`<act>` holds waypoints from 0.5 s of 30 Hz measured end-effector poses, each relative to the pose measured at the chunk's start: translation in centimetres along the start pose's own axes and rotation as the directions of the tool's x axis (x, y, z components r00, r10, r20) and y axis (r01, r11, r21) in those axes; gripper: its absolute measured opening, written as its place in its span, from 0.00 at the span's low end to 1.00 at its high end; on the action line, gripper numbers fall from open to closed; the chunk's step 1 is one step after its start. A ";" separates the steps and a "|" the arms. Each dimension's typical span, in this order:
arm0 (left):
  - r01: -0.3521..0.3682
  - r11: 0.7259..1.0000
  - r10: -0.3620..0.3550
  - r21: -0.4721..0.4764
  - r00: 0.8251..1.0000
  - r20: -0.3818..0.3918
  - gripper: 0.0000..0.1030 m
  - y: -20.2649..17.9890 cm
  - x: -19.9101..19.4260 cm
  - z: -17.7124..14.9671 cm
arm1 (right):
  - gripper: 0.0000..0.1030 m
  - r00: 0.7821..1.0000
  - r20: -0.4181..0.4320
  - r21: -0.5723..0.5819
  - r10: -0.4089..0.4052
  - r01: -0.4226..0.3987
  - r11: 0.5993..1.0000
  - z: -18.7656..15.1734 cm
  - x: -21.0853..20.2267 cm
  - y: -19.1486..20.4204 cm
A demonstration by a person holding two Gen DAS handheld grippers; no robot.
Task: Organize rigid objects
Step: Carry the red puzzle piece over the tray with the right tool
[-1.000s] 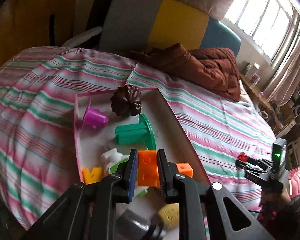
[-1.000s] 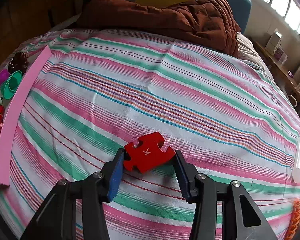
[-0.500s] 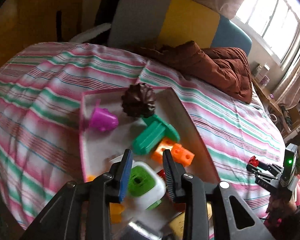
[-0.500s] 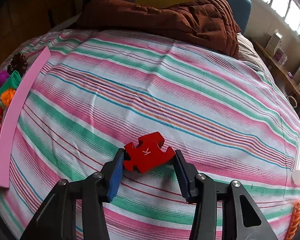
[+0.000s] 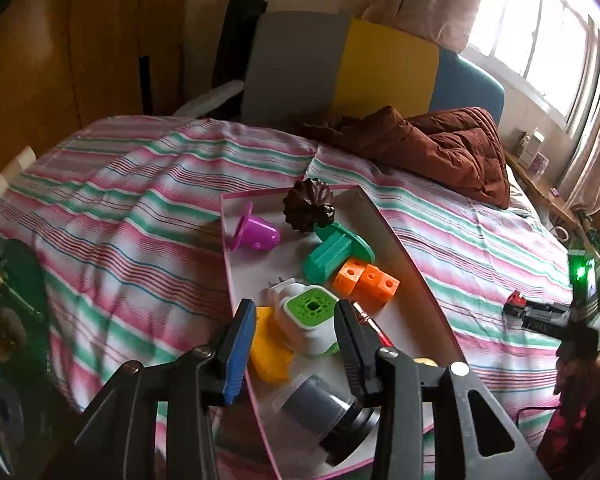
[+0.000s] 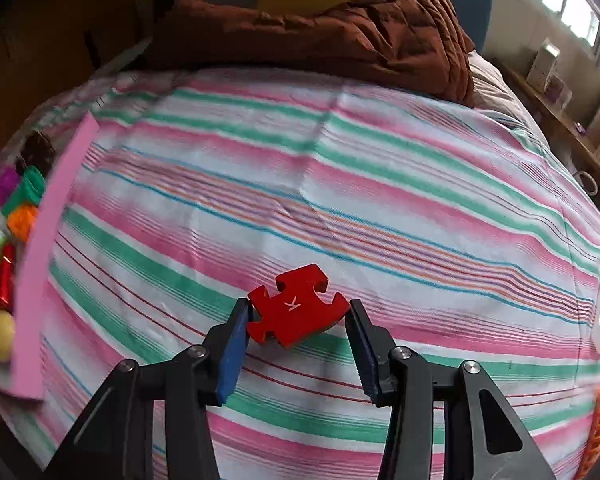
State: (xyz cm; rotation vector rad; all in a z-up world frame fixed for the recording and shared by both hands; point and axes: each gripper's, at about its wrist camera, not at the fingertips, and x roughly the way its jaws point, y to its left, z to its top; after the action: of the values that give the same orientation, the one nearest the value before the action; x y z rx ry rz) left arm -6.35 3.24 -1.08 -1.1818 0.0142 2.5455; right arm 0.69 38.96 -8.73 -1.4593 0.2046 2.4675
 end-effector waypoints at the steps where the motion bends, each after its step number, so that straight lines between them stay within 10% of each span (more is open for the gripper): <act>1: -0.009 1.000 0.009 0.002 1.000 0.004 0.39 0.0 -0.2 -0.1 | 0.47 1.000 0.019 -0.002 0.020 -0.020 1.000 0.4 -0.7 0.8; 15: -0.097 0.995 0.098 -0.039 0.995 0.035 0.40 2.0 -1.8 -1.1 | 0.47 0.953 0.097 -0.297 0.288 -0.248 0.922 3.5 -4.1 19.1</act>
State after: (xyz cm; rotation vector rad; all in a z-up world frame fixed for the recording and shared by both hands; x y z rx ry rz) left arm -5.07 0.68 -0.76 -1.1743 0.0159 2.6634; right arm -6.05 20.97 -3.73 -1.4383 0.0255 2.9112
